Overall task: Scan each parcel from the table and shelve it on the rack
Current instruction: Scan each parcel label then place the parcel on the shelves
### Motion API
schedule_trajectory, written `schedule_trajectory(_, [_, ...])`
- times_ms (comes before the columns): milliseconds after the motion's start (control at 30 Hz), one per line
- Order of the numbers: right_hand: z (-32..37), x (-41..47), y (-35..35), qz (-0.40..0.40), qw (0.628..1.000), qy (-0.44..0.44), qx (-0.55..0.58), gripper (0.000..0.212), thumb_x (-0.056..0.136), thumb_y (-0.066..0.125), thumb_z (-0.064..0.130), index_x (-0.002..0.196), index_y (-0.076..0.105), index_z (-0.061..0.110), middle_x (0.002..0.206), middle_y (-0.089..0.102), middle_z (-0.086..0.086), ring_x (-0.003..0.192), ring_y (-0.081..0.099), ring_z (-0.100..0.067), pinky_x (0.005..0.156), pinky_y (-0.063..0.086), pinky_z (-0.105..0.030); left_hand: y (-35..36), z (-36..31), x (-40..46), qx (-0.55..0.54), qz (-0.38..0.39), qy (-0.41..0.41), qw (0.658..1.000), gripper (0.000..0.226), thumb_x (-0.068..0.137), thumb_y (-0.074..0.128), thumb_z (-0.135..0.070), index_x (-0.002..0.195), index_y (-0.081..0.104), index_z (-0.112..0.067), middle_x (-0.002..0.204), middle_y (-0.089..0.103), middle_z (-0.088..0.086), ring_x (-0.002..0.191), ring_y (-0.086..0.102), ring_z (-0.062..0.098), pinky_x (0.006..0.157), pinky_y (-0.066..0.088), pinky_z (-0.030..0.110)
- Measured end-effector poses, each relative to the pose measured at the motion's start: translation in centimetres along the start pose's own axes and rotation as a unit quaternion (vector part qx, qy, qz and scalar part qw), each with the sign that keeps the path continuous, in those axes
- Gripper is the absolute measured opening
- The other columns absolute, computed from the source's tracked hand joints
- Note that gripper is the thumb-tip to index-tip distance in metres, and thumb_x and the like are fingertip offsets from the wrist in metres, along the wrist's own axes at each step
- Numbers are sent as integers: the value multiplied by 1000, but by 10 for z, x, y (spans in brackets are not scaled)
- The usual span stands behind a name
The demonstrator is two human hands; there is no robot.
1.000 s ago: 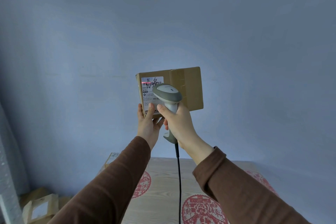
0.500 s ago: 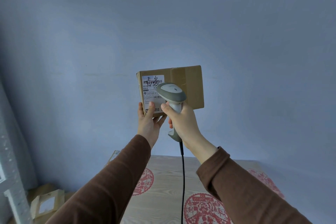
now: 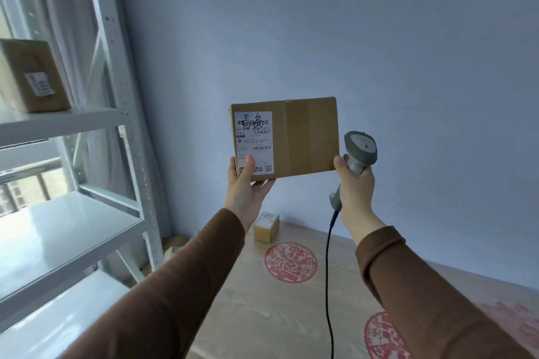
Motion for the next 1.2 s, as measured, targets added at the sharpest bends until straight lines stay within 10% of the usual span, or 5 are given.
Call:
schedule_trajectory(433, [-96,-137,252,188,972,142,25,19,88,76,16,97,64,26,91,67,3,89,63,-21,87,52,-39,-216,-200,-60,173,-218,14,960,55,103,59,-43,149,43,-18,142,64,13,125,65,34,102,55,54])
schedule_trajectory(633, [-128,-226,381,250,953,171,10,18,89,74,14,90,60,25,86,65,1,80,62,-21,80,53,-40,-320,-301,-92,286,-261,18,922,60,110,41,-44,161,28,-16,141,42,1,128,42,19,87,47,18])
schedule_trajectory(733, [-145,-266,433,278,941,196,6,21,91,73,13,85,57,25,79,58,-2,63,53,-21,62,46,-35,-379,-341,-103,288,-304,10,908,67,103,52,-54,156,39,-15,130,49,-4,115,48,16,98,39,30])
schedule_trajectory(933, [-183,-319,518,320,907,272,-28,39,66,80,40,96,64,21,86,67,0,84,64,-24,79,52,-47,-456,-394,-120,265,-385,31,883,37,99,64,-40,128,63,-16,125,73,5,124,63,26,112,45,39])
schedule_trajectory(1200, [-226,-353,613,370,883,280,-70,18,84,79,24,91,62,27,92,69,0,97,67,-30,96,53,-49,-518,-433,-111,229,-468,35,853,34,91,67,-39,120,67,-22,122,72,1,123,61,23,120,37,46])
Point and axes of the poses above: each hand's wrist, its own x-axis towards the middle knuckle, its own y-axis out of the palm, z = x × y, the point moved 1 cm from there along x, towards the middle knuckle
